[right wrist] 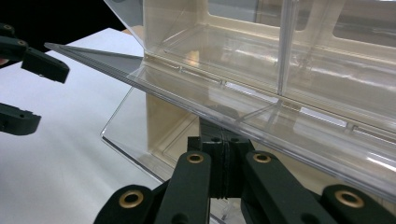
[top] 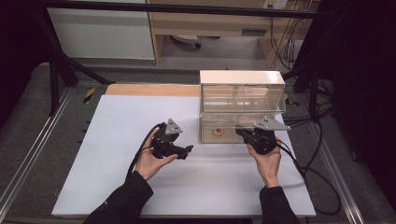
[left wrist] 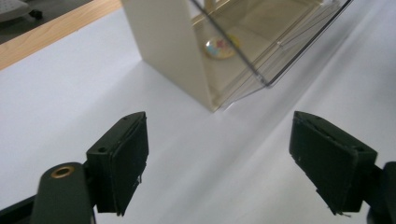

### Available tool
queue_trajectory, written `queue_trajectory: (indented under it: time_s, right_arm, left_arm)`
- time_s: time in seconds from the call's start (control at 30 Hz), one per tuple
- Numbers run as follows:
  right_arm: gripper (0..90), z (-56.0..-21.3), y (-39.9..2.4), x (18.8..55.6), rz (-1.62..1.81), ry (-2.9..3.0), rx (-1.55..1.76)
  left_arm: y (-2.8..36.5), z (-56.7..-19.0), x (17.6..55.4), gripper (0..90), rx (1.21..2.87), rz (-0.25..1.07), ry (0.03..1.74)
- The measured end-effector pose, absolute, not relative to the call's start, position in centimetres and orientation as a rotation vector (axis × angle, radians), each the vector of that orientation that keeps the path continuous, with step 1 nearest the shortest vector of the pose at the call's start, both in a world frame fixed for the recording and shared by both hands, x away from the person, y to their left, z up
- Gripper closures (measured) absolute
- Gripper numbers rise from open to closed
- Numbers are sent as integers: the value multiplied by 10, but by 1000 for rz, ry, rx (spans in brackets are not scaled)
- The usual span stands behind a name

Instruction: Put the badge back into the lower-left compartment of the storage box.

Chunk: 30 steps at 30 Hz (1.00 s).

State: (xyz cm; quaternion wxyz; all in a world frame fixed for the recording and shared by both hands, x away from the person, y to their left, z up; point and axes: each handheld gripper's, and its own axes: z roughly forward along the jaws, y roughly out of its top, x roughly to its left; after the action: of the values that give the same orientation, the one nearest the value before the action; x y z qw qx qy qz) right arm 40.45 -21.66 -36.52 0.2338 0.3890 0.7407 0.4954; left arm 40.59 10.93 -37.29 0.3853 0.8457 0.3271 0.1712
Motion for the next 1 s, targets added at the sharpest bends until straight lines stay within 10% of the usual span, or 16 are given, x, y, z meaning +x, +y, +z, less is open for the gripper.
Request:
queue_trajectory:
  time_s: [1.0]
  right_arm:
    - [900, -365, -217, 404, 1357, 2040, 1081]
  left_arm:
    - [195, -411, 377, 64, 2122, 487, 965]
